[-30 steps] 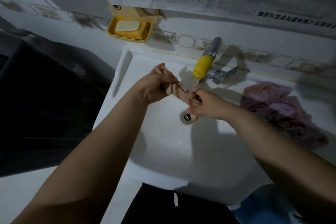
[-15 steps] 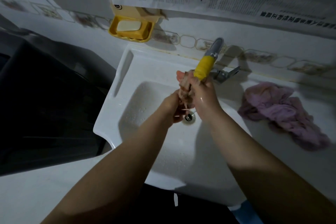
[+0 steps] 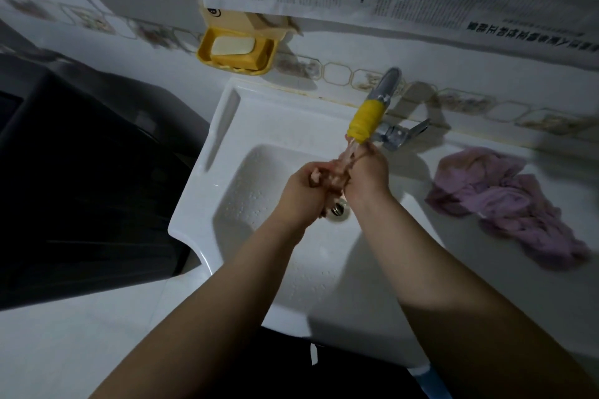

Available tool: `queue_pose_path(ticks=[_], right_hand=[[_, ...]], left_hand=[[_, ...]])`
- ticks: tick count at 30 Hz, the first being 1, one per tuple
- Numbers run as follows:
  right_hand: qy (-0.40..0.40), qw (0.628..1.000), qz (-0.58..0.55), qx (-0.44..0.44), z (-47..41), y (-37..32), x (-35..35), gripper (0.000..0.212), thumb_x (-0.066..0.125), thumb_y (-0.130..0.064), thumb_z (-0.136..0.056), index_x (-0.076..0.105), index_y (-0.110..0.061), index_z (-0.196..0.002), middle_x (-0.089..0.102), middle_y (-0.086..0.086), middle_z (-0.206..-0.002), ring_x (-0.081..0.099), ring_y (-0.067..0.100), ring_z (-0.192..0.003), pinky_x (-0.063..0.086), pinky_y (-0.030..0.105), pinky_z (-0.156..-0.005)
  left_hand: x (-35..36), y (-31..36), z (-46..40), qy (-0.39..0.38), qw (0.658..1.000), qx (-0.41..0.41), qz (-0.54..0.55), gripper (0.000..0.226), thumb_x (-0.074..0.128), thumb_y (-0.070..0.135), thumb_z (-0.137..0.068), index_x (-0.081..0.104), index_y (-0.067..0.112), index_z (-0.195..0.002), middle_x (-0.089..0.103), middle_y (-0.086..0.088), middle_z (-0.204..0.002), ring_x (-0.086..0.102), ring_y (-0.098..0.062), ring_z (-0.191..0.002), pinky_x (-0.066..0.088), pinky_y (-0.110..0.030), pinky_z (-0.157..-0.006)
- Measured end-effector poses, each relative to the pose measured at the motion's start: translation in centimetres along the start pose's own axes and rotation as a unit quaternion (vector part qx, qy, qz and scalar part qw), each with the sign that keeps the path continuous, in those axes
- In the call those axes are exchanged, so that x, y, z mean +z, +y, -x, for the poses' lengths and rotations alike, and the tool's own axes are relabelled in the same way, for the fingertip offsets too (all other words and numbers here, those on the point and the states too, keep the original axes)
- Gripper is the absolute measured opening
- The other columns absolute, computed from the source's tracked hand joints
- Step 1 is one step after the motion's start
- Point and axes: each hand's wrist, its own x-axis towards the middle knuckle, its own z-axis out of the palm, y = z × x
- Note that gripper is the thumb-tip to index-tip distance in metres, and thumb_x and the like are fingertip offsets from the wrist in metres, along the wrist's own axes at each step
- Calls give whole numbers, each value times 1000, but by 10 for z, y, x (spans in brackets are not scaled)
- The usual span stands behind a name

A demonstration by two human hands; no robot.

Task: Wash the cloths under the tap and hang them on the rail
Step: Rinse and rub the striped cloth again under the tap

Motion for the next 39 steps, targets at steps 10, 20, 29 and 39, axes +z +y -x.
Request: queue_pose_path(ticks=[10, 20, 29, 39], right_hand=[[-75, 996, 51, 0, 12, -10, 26, 50, 34, -35, -94, 37, -18, -47, 29, -2, -39, 21, 13, -28, 16, 9, -41], [-103, 956, 261, -90, -10, -11, -49, 22, 46, -21, -99, 59, -21, -81, 65, -13, -62, 57, 3, -54, 48, 19, -50], [-200, 713, 666, -93, -9, -2, -109, 31, 51, -52, -90, 55, -21, -90, 57, 1, -90, 57, 20, -81, 42, 31, -68], [-301, 869, 384, -78, 2, -14, -66, 34, 72, -42, -76, 63, -14, -92, 72, 0, -90, 68, 20, -89, 52, 45, -90]], left_hand=[[0, -8, 3, 13, 999, -31, -29, 16, 41, 15, -95, 50, 13, -109, 54, -2, -70, 38, -10, -54, 28, -23, -45], [-40, 12, -19, -69, 984, -107, 125, 37, 40, 36, -101, 62, 7, -107, 69, -10, -96, 67, -19, -81, 52, -26, -71], [-56, 42, -43, -31, 998, -48, -30, 26, 53, 27, -93, 66, 4, -88, 57, -11, -59, 49, -16, -52, 38, -23, -47], [-5, 2, -44, -116, 977, -3, -178, 68, 13, 50, -102, 66, 8, -114, 67, -4, -111, 57, -12, -108, 34, -34, -103]])
